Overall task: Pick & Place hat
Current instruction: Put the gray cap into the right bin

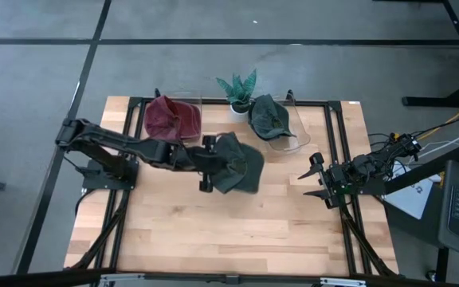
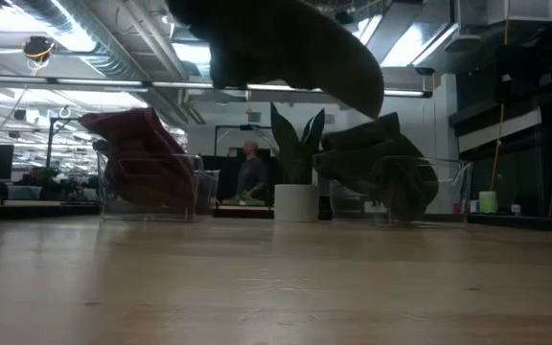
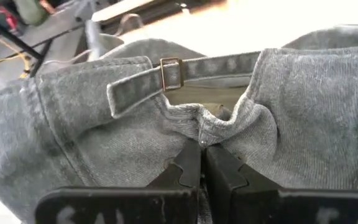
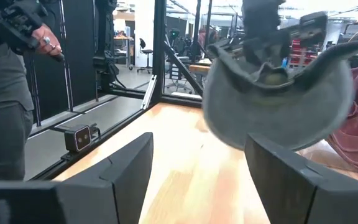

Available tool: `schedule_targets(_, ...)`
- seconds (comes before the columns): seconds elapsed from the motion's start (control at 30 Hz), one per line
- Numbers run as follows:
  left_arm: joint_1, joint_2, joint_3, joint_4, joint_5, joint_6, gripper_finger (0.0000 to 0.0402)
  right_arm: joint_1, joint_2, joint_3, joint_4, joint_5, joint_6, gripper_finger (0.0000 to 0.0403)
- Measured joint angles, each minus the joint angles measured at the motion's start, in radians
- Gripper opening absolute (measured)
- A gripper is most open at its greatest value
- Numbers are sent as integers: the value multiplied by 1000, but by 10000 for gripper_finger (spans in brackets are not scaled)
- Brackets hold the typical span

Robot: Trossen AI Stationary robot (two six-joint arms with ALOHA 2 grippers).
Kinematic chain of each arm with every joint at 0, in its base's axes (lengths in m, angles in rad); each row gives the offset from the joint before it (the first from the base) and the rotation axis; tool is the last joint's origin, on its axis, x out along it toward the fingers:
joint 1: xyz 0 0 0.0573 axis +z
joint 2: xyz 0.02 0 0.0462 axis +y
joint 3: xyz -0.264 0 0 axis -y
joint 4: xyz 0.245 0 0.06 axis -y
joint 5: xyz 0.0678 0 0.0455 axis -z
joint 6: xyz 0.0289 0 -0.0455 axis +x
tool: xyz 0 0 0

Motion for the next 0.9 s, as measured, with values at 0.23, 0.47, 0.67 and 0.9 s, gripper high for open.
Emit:
schedule_targets(0.23, 62, -9, 1, 103, 10, -17, 3, 0, 0, 0, 0, 0, 0, 252)
schedule_targets(0.47, 129, -9, 60, 116, 16, -17, 3, 0, 0, 0, 0, 0, 0, 252)
schedule_targets(0.67, 209, -9, 104, 171, 16, -43, 3, 0, 0, 0, 0, 0, 0, 252)
schedule_targets(0.9, 275, 70, 213, 157, 1, -80, 3, 0, 0, 0, -1, 0, 0, 252)
